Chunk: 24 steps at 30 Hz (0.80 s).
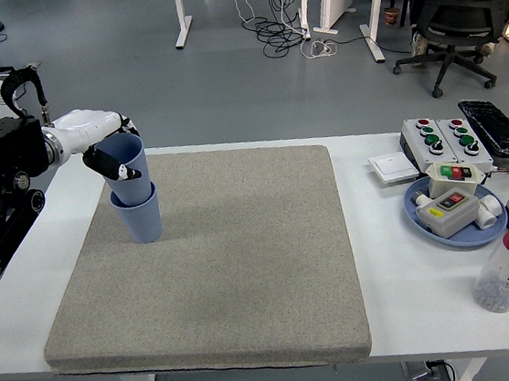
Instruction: Push cup pick cup insert cup
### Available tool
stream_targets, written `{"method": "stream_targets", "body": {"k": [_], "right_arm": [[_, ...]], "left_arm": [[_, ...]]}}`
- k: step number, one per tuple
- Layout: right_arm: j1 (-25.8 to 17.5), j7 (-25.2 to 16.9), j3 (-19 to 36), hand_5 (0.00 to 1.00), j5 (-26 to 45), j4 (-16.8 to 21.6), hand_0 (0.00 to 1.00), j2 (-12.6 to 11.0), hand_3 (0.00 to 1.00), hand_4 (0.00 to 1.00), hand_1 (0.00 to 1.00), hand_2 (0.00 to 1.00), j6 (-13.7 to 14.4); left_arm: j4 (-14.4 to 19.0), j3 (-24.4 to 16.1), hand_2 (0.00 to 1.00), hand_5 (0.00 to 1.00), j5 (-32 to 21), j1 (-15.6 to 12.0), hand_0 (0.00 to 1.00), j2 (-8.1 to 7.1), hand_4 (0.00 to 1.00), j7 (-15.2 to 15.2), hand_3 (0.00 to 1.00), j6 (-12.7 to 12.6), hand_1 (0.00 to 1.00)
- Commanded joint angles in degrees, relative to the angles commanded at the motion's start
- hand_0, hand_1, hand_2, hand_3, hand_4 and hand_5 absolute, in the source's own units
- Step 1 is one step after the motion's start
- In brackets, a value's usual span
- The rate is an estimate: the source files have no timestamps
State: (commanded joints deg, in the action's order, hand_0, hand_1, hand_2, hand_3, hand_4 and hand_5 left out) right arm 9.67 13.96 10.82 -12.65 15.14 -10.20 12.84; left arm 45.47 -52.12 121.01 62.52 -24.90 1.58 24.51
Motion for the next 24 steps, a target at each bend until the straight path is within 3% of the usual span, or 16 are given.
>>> {"method": "stream_targets", "body": {"k": [5,6,11,12,17,18,24], "right_arm": [[0.2,-0.08,-0.23,0.457,0.38,0.0,0.704,-0.02,0.583,0.079,0.643,0.652,-0.02],[0.23,-0.08,-0.24,0.458,0.37,0.0,0.705,-0.02,0.583,0.079,0.643,0.652,-0.03],[0.3,-0.08,-0.24,0.458,0.39,-0.01,0.705,-0.04,0.583,0.079,0.643,0.652,-0.04],[0.33,-0.07,-0.23,0.458,0.34,-0.01,0.705,-0.05,0.583,0.079,0.643,0.651,-0.05],[0.43,-0.15,-0.33,0.458,0.54,-0.02,0.705,-0.08,0.583,0.079,0.643,0.651,-0.03],[0.46,-0.17,-0.36,0.458,0.56,-0.02,0.705,-0.1,0.583,0.079,0.643,0.65,-0.03],[0.55,-0.24,-0.46,0.459,0.78,-0.04,0.705,-0.12,0.583,0.079,0.643,0.651,-0.02]], "left_arm": [[-2.04,0.56,0.682,0.19,0.64,-0.19,0.317,0.6,0.749,0.4,0.611,-1.44,0.548],[-2.54,0.85,0.86,0.379,0.9,-0.2,0.506,0.7,0.899,0.54,0.861,-2.11,0.719],[-4.79,1.72,0.86,0.379,1.48,-0.22,0.506,1.19,0.899,0.18,0.861,-5.08,0.719],[-5.22,1.73,0.998,0.482,1.27,-0.24,0.737,1.29,0.982,-0.08,0.998,-5.48,0.864],[-6.04,1.74,0.998,0.482,-0.19,-0.53,0.737,1.52,0.982,-1.06,0.998,-6.68,0.864],[-6.07,1.76,0.998,0.541,-0.47,-0.64,0.869,1.51,0.998,-1.24,0.998,-6.65,0.937],[-6.07,1.48,0.998,0.554,-1.46,-0.96,0.894,1.52,0.998,-1.38,0.998,-7.29,0.949]]}}
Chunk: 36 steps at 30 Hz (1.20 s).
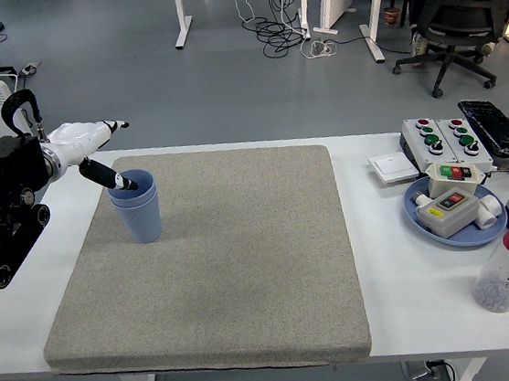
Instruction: Push cup pick cup insert cup
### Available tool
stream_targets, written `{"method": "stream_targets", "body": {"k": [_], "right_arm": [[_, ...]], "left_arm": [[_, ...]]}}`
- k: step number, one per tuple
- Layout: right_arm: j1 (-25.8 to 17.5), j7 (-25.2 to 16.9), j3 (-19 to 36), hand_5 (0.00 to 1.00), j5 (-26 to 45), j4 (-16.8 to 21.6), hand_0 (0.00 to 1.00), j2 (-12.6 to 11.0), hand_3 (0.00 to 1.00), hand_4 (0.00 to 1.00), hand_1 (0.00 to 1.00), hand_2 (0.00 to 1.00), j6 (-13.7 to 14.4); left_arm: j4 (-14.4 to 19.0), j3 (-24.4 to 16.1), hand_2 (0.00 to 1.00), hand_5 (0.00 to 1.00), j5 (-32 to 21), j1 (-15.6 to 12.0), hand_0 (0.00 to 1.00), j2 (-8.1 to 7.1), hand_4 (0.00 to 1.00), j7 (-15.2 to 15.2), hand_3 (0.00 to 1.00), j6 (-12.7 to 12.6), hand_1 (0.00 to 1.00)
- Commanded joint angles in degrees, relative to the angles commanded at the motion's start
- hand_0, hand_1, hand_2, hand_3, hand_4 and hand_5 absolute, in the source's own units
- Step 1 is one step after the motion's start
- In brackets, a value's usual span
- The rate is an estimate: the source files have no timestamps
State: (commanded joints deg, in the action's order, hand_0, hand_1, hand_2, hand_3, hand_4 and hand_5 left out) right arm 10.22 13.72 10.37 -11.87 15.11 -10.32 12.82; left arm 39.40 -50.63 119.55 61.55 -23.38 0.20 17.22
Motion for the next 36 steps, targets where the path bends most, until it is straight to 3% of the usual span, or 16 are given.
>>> {"method": "stream_targets", "body": {"k": [5,6,11,12,15,17,18,21,26,30,36], "right_arm": [[0.02,0.04,0.05,0.459,-0.1,-0.01,0.705,0.0,0.583,0.079,0.643,0.651,-0.03],[0.01,-0.01,-0.03,0.456,0.04,-0.01,0.705,0.0,0.583,0.078,0.643,0.652,-0.01],[-0.02,-0.15,-0.2,0.456,0.39,-0.04,0.705,0.0,0.583,0.078,0.643,0.652,0.0],[-0.02,-0.18,-0.25,0.456,0.47,-0.04,0.705,-0.01,0.583,0.078,0.643,0.651,0.0],[-0.06,-0.24,-0.32,0.456,0.62,-0.05,0.705,0.0,0.583,0.078,0.643,0.651,0.01],[-0.1,-0.29,-0.37,0.456,0.67,-0.07,0.705,0.0,0.583,0.078,0.643,0.651,0.0],[-0.12,-0.3,-0.36,0.457,0.65,-0.09,0.704,0.01,0.583,0.078,0.643,0.651,0.0],[-0.24,-0.27,-0.26,0.457,0.49,-0.11,0.704,0.04,0.583,0.078,0.643,0.651,-0.02],[-0.35,-0.28,-0.17,0.455,0.35,-0.13,0.704,0.04,0.583,0.078,0.642,0.651,-0.03],[-0.44,-0.11,0.17,0.456,-0.43,-0.15,0.704,0.05,0.583,0.078,0.643,0.65,-0.06],[-0.48,-0.03,0.5,0.456,-1.0,-0.17,0.704,-0.04,0.583,0.078,0.641,0.651,-0.03]], "left_arm": [[0.81,-0.93,0.998,0.554,-0.77,-0.31,0.894,-0.3,0.998,0.91,0.998,-2.01,0.949],[1.42,-1.04,0.998,0.754,-2.06,-0.65,0.871,-0.51,0.881,1.04,0.998,-3.96,0.919],[4.49,-3.22,0.998,0.754,-11.85,-3.18,0.871,-1.18,0.881,2.25,0.998,-14.8,0.919],[5.54,-4.37,0.913,0.853,-14.09,-4.09,0.781,-1.22,0.76,2.64,0.914,-17.03,0.841],[8.14,-7.0,0.913,0.853,-21.54,-6.17,0.781,-1.25,0.76,3.23,0.914,-24.14,0.841],[10.8,-9.6,0.913,0.853,-26.0,-8.33,0.781,-1.04,0.76,3.35,0.914,-27.43,0.841],[12.5,-11.11,0.743,0.998,-28.61,-9.67,0.674,-0.93,0.603,3.36,0.701,-28.44,0.721],[16.76,-14.73,0.743,0.998,-36.06,-13.12,0.674,-0.72,0.603,2.72,0.701,-28.53,0.721],[22.88,-21.48,0.734,0.998,-47.98,-19.26,0.676,0.25,0.573,-1.39,0.693,-25.93,0.712],[26.96,-27.13,0.735,0.998,-57.66,-24.09,0.682,1.43,0.565,-3.98,0.711,-25.92,0.712],[33.8,-36.8,0.74,0.998,-71.96,-33.44,0.698,4.17,0.566,-6.32,0.718,-22.54,0.713]]}}
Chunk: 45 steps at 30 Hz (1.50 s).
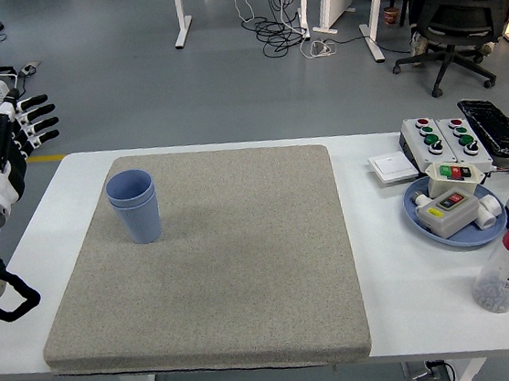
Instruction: Push cup pick cup insert cup
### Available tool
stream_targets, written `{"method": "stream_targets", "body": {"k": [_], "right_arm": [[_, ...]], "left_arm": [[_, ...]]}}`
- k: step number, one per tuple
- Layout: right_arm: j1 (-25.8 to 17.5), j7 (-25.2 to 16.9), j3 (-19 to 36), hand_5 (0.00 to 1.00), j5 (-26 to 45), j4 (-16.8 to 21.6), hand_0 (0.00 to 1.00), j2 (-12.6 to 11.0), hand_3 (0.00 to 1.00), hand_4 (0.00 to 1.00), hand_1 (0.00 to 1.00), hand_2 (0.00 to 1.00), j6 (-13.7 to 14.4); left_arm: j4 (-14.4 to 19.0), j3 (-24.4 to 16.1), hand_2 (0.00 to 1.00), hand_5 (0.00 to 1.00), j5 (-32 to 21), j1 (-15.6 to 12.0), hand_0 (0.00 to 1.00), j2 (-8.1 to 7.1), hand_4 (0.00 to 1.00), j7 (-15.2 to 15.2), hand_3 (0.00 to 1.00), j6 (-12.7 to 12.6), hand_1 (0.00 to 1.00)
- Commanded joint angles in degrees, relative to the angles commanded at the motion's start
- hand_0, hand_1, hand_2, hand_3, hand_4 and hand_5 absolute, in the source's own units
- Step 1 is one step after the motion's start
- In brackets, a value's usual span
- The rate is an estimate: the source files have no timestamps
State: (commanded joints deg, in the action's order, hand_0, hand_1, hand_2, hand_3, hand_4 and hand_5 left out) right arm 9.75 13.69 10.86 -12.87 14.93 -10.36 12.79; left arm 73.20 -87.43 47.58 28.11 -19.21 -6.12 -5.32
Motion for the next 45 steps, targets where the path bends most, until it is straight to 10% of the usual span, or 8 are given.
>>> {"method": "stream_targets", "body": {"k": [5,13,45], "right_arm": [[-0.17,0.12,0.36,0.456,-0.65,-0.04,0.704,0.0,0.583,0.078,0.641,0.651,0.0],[-0.51,0.34,0.92,0.459,-1.81,-0.08,0.704,0.1,0.582,0.078,0.643,0.651,0.01],[1.77,-0.28,-0.29,0.459,-0.67,0.02,0.703,-0.45,0.581,0.077,0.642,0.65,-0.33]], "left_arm": [[3.07,-5.08,0.74,0.998,-10.52,-7.13,0.698,3.56,0.566,1.64,0.718,1.79,0.713],[5.92,-7.0,0.77,0.998,-12.44,-18.0,0.779,9.95,0.581,7.25,0.733,3.91,0.782],[6.02,-6.87,0.784,0.998,-11.96,-20.23,0.791,9.43,0.575,10.87,0.737,3.63,0.799]]}}
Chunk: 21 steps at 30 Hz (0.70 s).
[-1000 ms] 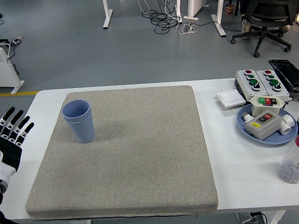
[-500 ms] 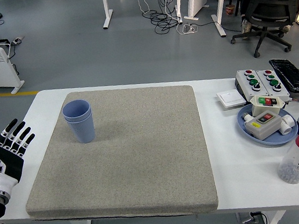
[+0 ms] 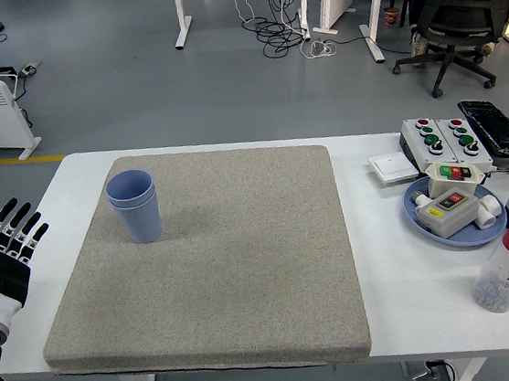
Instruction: Push cup pick cup insert cup
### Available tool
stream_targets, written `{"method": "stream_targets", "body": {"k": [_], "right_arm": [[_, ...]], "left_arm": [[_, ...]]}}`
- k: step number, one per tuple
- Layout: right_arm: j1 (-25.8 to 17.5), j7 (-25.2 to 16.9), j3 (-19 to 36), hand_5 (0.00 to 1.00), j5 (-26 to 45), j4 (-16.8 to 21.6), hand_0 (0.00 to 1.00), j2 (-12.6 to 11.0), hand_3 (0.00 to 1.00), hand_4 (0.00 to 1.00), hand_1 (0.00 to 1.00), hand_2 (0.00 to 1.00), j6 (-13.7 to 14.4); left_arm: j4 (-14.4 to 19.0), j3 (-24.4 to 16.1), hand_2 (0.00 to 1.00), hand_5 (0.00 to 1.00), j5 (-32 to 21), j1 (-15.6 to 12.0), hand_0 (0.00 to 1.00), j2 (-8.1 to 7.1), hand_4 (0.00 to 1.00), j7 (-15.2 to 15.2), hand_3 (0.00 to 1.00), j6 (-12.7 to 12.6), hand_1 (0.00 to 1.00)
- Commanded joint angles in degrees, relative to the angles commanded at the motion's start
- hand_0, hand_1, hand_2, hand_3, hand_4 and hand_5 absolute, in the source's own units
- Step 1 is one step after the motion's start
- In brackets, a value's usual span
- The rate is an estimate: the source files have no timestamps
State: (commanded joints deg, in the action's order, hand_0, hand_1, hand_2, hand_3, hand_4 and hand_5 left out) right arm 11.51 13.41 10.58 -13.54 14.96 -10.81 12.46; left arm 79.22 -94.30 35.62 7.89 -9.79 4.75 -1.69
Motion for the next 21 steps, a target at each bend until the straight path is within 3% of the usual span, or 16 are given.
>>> {"method": "stream_targets", "body": {"k": [21], "right_arm": [[0.31,0.18,-0.07,0.459,0.4,-0.1,0.703,0.24,0.581,0.076,0.641,0.65,-0.08]], "left_arm": [[-0.11,-0.94,0.79,0.998,-0.25,0.48,0.791,0.02,0.582,0.06,0.744,-0.69,0.798]]}}
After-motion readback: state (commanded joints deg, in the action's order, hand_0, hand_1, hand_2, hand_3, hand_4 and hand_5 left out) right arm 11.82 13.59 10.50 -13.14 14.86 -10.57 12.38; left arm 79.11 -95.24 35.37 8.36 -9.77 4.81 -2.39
